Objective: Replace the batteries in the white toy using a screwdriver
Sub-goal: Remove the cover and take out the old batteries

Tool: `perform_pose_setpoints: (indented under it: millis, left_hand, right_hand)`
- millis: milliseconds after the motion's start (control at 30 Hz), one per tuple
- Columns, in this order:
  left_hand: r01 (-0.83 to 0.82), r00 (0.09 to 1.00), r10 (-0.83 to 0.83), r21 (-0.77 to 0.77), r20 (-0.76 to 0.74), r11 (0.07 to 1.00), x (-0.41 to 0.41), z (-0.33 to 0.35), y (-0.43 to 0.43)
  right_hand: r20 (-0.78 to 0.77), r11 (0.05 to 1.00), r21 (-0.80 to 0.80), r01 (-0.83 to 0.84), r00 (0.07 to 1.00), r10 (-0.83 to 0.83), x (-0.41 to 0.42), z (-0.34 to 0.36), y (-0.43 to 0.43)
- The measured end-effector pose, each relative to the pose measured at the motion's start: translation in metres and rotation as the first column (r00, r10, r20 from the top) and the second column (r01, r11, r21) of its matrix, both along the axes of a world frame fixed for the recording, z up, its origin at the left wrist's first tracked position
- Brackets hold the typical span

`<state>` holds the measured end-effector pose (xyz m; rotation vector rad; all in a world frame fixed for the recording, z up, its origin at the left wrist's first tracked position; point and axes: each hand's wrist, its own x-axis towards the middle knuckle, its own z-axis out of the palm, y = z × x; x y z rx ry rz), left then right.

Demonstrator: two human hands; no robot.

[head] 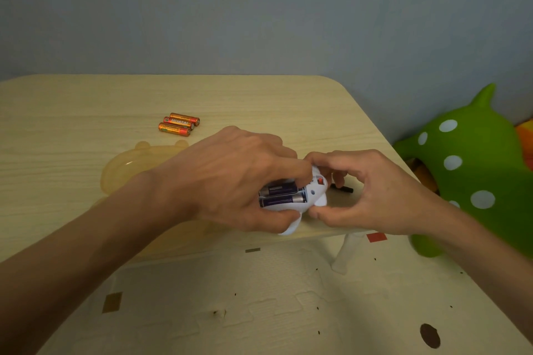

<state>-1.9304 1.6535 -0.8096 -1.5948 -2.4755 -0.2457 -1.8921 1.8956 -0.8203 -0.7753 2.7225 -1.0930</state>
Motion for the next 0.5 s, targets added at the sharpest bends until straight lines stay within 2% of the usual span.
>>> perform_pose_setpoints:
  millis: [300, 500]
  left_hand:
    - [0.004, 0.999, -0.006, 0.049, 0.039, 0.999, 0.001, 0.002, 0.0]
    - [-0.02, 0.987, 0.007, 0.084, 0.163, 0.996, -0.003, 0.003, -0.009]
  right_hand:
    - [-0.01, 1.0, -0.016, 0.01, 1.0, -0.01, -0.002, -0.001, -0.002]
    - [-0.004, 1.0, -0.006, -0.002, 1.0, 0.002, -0.001, -0.004, 0.0]
